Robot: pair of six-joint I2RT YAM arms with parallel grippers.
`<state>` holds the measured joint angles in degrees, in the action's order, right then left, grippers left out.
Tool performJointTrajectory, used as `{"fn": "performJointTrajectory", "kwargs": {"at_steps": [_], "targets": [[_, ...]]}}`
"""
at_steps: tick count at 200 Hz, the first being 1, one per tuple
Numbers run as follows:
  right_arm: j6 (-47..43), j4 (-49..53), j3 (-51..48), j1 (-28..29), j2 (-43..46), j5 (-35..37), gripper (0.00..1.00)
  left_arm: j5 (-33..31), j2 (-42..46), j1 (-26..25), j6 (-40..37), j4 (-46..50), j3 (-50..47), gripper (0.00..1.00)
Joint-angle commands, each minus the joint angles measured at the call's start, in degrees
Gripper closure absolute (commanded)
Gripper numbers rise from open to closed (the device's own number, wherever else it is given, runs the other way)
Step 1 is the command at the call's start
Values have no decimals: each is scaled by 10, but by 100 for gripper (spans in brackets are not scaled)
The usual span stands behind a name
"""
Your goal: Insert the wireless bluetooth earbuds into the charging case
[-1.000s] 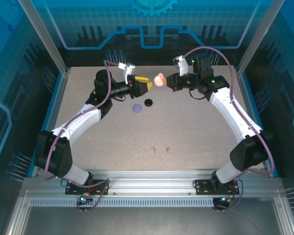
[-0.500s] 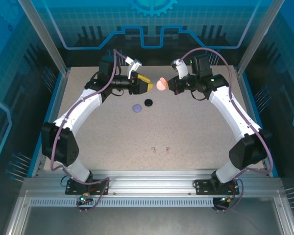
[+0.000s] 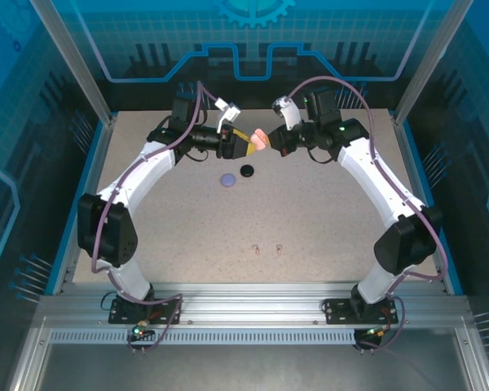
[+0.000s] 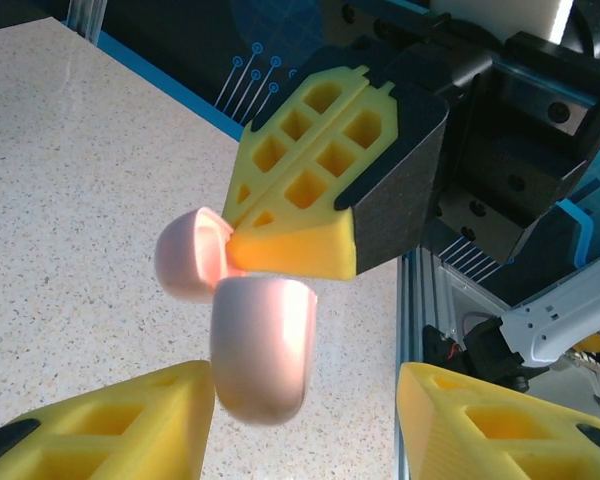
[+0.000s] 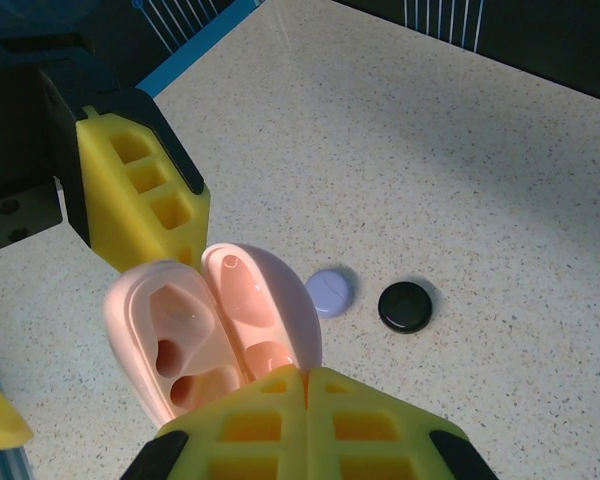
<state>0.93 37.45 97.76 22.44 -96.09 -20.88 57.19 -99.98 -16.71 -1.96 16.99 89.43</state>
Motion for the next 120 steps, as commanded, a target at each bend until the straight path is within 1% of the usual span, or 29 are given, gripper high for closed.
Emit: {"fn": "performJointTrajectory", "kwargs": {"at_steps": [1, 57, 120], "targets": [[-13, 20, 25, 10, -9, 5, 100, 31, -9, 3, -18, 26, 23, 48], [-31, 40, 40, 14, -16, 3, 100, 49, -28, 3, -55, 92, 57, 53], [-39, 47, 45, 16, -14, -4, 100, 47, -39, 3, -77, 120, 65, 55]]}}
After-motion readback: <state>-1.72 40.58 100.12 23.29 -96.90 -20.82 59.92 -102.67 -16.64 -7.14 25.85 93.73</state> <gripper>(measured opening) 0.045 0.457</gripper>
